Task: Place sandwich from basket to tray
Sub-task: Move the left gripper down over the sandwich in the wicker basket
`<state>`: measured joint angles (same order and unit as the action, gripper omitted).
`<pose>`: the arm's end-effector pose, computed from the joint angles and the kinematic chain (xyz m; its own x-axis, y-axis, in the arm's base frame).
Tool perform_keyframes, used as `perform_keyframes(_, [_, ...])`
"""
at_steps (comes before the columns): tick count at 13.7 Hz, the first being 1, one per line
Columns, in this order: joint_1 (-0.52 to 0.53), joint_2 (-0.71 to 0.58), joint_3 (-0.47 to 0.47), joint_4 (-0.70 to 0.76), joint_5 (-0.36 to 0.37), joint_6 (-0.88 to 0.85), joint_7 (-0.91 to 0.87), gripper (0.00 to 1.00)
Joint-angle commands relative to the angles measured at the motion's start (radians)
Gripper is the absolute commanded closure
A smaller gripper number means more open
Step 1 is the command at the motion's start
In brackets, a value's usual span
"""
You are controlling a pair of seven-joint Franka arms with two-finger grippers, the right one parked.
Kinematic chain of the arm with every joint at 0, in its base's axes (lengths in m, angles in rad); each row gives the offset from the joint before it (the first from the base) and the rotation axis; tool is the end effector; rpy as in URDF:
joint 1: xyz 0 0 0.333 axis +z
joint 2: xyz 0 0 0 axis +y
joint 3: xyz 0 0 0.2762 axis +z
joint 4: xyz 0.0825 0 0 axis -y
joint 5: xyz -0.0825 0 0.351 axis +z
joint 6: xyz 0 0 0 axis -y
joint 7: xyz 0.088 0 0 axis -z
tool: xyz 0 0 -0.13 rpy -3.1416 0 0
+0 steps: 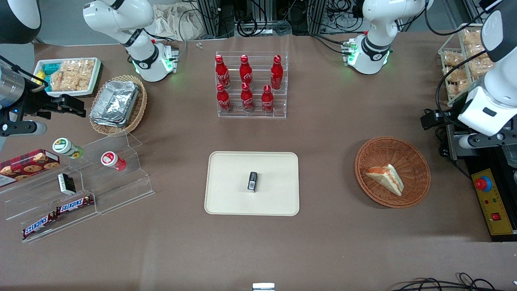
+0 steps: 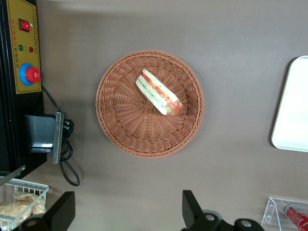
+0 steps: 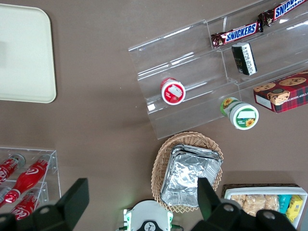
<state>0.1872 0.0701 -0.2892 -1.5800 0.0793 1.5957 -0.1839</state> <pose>0.5370 -0.0406 0.5243 0.9961 0.0792 -0.0398 0.0764 -0.9948 -0.0675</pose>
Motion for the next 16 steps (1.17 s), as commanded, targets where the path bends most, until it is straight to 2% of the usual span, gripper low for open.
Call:
perform_keyframes(1, [-0.003, 0.039, 0.001, 0.041, -0.012, -0.004, -0.006, 0.0])
perform_keyframes(6, [0.006, 0.111, 0.005, 0.04, -0.024, 0.048, -0.06, 0.0])
perform_keyframes(10, [0.006, 0.114, 0.009, -0.193, -0.006, 0.379, -0.493, 0.0])
perform_keyframes(12, [0.008, 0.141, 0.009, -0.261, -0.004, 0.479, -0.674, 0.0])
perform_keyframes(16, [0.008, 0.237, 0.022, -0.288, 0.014, 0.543, -0.799, 0.0])
